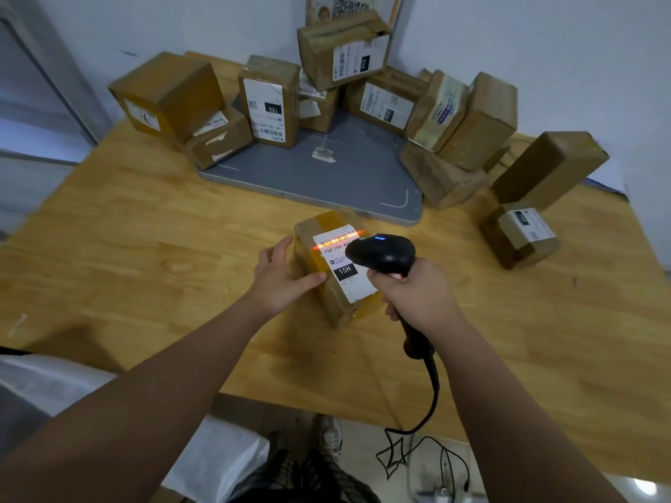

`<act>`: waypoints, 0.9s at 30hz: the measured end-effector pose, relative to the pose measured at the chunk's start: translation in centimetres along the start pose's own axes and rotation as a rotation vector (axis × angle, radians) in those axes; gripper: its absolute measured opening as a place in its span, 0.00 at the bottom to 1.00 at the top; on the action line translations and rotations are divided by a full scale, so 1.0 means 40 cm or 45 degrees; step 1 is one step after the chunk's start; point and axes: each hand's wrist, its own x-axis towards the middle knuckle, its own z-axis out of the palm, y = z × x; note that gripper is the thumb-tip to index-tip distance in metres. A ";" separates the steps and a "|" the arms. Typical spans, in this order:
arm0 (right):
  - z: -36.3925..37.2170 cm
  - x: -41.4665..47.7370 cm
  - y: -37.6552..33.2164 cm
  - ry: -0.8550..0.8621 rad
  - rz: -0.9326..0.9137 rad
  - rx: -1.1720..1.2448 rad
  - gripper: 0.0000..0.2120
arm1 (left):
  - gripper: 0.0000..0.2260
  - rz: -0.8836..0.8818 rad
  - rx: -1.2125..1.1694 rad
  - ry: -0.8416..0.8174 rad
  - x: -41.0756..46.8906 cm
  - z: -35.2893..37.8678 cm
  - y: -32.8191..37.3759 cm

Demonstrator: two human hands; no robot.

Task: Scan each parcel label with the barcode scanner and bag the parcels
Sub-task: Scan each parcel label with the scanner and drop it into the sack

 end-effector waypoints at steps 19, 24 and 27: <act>0.001 0.043 0.029 -0.044 -0.081 -0.008 0.06 | 0.42 -0.402 -0.444 -0.017 0.015 0.049 0.018; 0.020 0.122 0.061 -0.006 -0.093 -0.163 0.14 | 0.33 -0.422 -0.479 -0.016 -0.016 0.077 0.033; 0.016 0.111 0.067 -0.208 0.011 0.220 0.09 | 0.23 -0.347 -0.512 0.012 -0.041 0.101 0.052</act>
